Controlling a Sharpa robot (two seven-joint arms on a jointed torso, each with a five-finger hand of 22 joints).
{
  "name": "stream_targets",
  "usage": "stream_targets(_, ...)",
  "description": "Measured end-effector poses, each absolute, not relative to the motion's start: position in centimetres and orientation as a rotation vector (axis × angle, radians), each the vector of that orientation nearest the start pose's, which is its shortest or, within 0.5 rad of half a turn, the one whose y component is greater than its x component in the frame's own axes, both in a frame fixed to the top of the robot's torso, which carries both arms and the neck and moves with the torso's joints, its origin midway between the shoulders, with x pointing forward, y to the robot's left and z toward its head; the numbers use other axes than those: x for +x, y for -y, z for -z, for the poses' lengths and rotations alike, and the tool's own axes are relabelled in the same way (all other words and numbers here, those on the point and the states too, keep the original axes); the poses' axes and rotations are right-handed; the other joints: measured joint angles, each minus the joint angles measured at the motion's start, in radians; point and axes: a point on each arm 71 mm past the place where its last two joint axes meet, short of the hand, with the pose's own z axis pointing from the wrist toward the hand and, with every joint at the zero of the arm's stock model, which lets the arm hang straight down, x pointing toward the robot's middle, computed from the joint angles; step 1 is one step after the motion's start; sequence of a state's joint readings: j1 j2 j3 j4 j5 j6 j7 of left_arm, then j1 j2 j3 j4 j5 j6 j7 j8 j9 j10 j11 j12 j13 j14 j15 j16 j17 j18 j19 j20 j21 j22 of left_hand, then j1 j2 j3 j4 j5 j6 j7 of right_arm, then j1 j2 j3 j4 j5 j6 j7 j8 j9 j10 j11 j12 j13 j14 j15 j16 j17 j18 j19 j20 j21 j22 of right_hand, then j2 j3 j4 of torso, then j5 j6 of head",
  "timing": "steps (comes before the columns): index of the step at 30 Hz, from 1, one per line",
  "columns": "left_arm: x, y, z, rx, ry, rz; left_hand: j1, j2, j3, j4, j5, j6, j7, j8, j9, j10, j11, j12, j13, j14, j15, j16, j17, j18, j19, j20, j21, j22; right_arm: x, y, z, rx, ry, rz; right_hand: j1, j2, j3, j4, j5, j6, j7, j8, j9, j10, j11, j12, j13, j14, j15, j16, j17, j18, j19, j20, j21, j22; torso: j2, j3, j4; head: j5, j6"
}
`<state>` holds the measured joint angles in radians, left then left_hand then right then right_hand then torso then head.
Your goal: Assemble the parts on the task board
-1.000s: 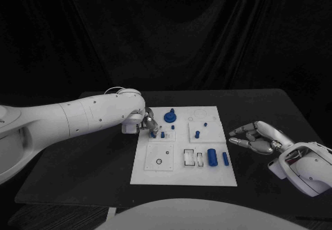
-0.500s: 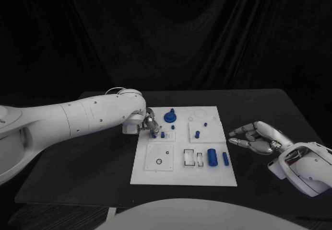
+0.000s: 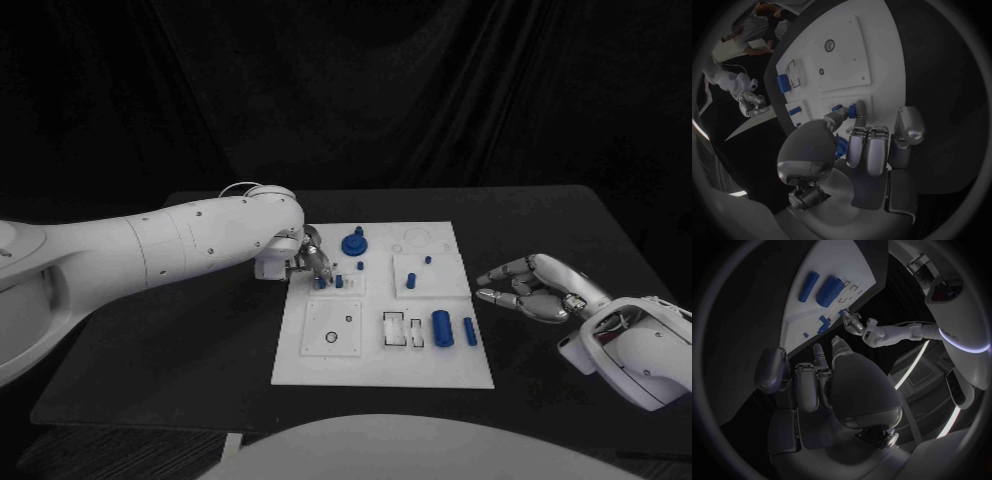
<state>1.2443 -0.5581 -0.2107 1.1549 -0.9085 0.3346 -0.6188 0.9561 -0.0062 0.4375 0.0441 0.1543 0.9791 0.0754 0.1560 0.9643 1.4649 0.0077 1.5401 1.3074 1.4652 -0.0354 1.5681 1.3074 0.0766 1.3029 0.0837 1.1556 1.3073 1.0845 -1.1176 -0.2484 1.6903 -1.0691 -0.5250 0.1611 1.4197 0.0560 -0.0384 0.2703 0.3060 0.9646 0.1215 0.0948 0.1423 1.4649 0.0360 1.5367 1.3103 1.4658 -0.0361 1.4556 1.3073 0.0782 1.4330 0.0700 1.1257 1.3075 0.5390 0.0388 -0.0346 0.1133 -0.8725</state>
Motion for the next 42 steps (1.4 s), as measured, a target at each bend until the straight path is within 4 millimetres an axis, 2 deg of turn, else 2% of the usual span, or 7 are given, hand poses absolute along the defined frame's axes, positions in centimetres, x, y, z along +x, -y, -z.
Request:
stream_targets(3, 50.56, -19.01, 28.76, -0.189, -2.642, 0.155, -0.006, -0.006, -0.027, 0.018, -0.012, -0.002, 0.002, -0.012, -0.010, 0.000, 0.006, -0.009, 0.000, 0.002, 0.002, -0.004, 0.000, 0.005, -0.008, 0.001, -0.014, 0.000, 38.43, 28.42, 27.31, 0.232, -1.784, -0.837, 0.000, 0.000, 0.002, -0.002, 0.005, 0.000, 0.000, 0.000, 0.000, 0.000, 0.000, 0.000, 0.000, 0.000, 0.000, 0.000, 0.000, 0.000, 0.000, 0.000, 0.000, 0.000, 0.000, 0.0000, -0.0001, 0.000, 0.000)
stream_targets(4, 50.55, -18.99, 28.75, -0.186, -2.642, 0.154, -0.006, -0.006, -0.029, 0.021, -0.012, -0.003, 0.004, -0.014, -0.012, -0.001, 0.007, -0.012, 0.000, 0.004, 0.004, -0.006, 0.000, 0.016, -0.012, 0.002, -0.019, 0.000, 38.43, 28.42, 27.32, 0.232, -1.785, -0.837, 0.001, -0.001, 0.004, -0.004, 0.012, 0.000, 0.000, 0.000, -0.001, 0.000, 0.000, 0.000, 0.000, 0.000, 0.000, -0.001, 0.000, 0.000, 0.000, 0.000, 0.000, 0.000, 0.000, 0.0000, -0.0001, 0.000, 0.000)
stream_targets(9, 50.54, -18.95, 28.73, -0.168, -2.639, 0.145, -0.006, -0.006, -0.033, 0.019, -0.012, -0.006, 0.009, -0.016, -0.014, -0.001, 0.007, -0.012, 0.000, 0.000, 0.007, -0.006, 0.000, 0.016, -0.012, 0.002, -0.022, 0.000, 38.41, 28.40, 27.38, 0.232, -1.787, -0.837, 0.004, -0.003, 0.010, -0.004, 0.026, 0.000, 0.000, 0.000, -0.002, 0.000, 0.000, 0.000, 0.000, 0.000, 0.000, -0.004, 0.000, 0.000, 0.000, 0.000, 0.000, 0.000, 0.000, 0.0002, -0.0001, 0.000, 0.000)
stream_targets(15, 50.53, -18.99, 28.71, -0.154, -2.638, 0.137, -0.013, 0.000, -0.051, 0.037, -0.015, -0.005, 0.009, -0.021, -0.017, 0.003, 0.010, -0.012, 0.000, 0.000, 0.007, -0.005, 0.000, 0.016, -0.012, 0.002, -0.022, 0.000, 38.41, 28.38, 27.43, 0.232, -1.790, -0.838, 0.014, -0.002, 0.012, -0.007, 0.042, 0.000, 0.000, -0.004, -0.004, 0.000, 0.000, 0.002, 0.000, -0.001, 0.002, -0.004, 0.000, 0.000, 0.000, 0.000, 0.000, 0.000, 0.000, 0.0002, 0.0000, 0.001, 0.000)
stream_targets(19, 50.53, -19.01, 28.69, -0.148, -2.637, 0.134, -0.005, 0.009, -0.054, 0.034, 0.048, -0.005, 0.009, -0.026, -0.020, 0.003, 0.010, -0.012, 0.000, 0.000, 0.007, -0.005, 0.000, 0.016, -0.012, 0.002, -0.022, 0.000, 38.44, 28.33, 27.48, 0.232, -1.792, -0.838, 0.015, 0.000, 0.015, -0.004, 0.042, 0.000, 0.000, -0.004, -0.004, 0.000, 0.000, 0.002, 0.000, -0.001, 0.003, -0.004, 0.000, 0.000, 0.000, 0.000, 0.000, 0.000, 0.000, 0.0002, 0.0000, 0.003, 0.000)
stream_targets(30, 50.53, -19.46, 28.69, -0.146, -2.636, 0.120, 0.007, 0.012, -0.049, 0.024, 0.108, -0.003, 0.011, -0.026, -0.021, 0.003, 0.010, -0.016, 0.000, 0.000, 0.007, -0.005, 0.000, 0.016, -0.012, 0.002, -0.022, 0.000, 38.51, 28.29, 27.58, 0.231, -1.799, -0.837, 0.018, 0.002, 0.018, -0.007, 0.056, 0.000, 0.000, -0.004, -0.005, 0.000, 0.000, -0.002, 0.000, -0.001, 0.003, -0.004, 0.000, 0.000, 0.000, 0.000, -0.004, 0.001, 0.000, 0.0002, 0.0002, 0.006, 0.000)
stream_targets(42, 50.49, -19.51, 28.68, -0.141, -2.635, 0.115, 0.013, 0.015, -0.048, 0.023, 0.114, 0.001, 0.009, -0.026, -0.021, 0.003, 0.010, -0.015, 0.000, 0.000, 0.007, -0.005, 0.000, 0.016, -0.012, 0.002, -0.022, 0.000, 38.54, 28.33, 27.65, 0.232, -1.805, -0.834, 0.026, -0.001, 0.024, -0.007, 0.070, 0.004, 0.004, -0.004, -0.006, -0.002, 0.002, -0.002, 0.000, -0.002, 0.004, -0.004, 0.000, 0.000, 0.000, 0.000, -0.008, 0.001, 0.000, 0.0002, 0.0001, 0.007, 0.000)
